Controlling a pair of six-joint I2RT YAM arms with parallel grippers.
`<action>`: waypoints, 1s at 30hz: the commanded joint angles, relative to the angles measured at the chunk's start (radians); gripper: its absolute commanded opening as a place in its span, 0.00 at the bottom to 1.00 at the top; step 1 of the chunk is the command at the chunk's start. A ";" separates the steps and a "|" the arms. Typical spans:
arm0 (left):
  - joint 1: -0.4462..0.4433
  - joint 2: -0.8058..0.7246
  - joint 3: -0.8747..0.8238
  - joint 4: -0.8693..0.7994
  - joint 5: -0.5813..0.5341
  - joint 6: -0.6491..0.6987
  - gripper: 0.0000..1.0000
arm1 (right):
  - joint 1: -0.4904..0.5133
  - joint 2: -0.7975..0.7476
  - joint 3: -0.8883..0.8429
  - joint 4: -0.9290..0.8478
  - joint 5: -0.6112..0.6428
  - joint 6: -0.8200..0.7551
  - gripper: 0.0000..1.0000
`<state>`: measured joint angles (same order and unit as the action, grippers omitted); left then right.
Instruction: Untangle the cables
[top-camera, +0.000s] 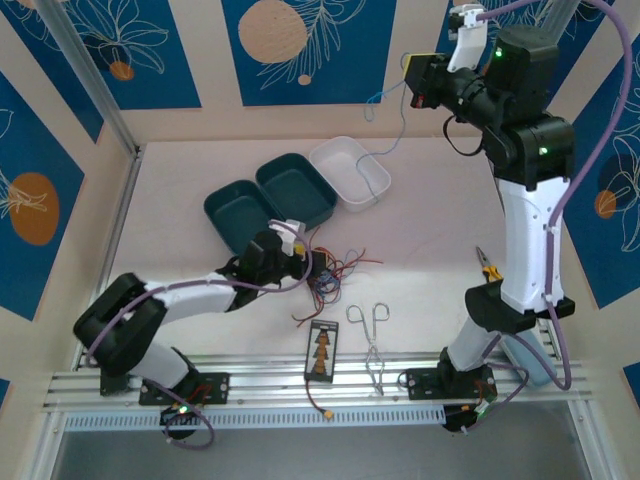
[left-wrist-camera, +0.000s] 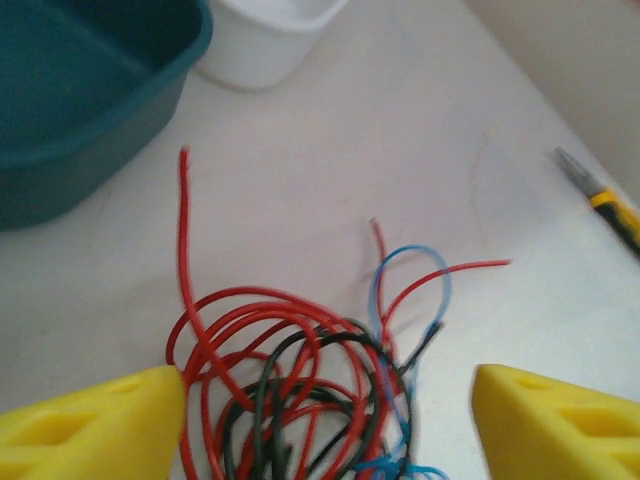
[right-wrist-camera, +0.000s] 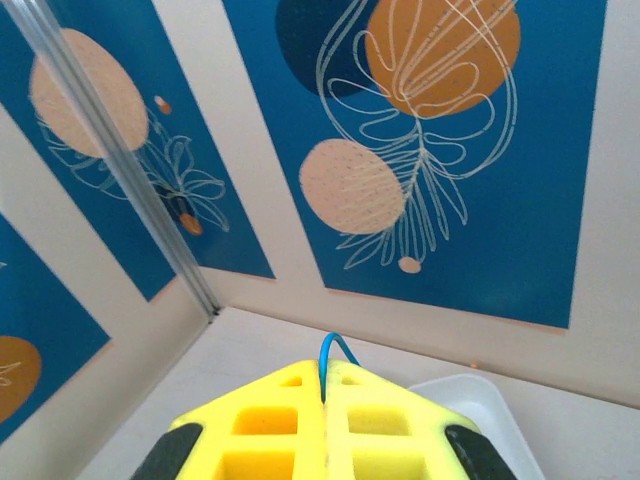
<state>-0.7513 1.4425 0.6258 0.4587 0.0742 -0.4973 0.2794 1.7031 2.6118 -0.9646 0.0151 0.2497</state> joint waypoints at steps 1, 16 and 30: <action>-0.009 -0.122 0.017 -0.086 -0.009 0.016 0.87 | -0.011 0.041 0.012 0.028 0.037 -0.042 0.00; -0.008 -0.664 -0.094 -0.471 -0.271 0.061 1.00 | -0.004 0.199 0.045 0.113 0.006 -0.039 0.00; -0.007 -1.020 -0.181 -0.735 -0.395 0.030 1.00 | -0.002 0.334 -0.009 0.152 0.092 -0.108 0.00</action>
<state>-0.7532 0.4541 0.4580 -0.1909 -0.2752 -0.4637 0.2749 2.0209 2.6205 -0.8383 0.0715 0.1719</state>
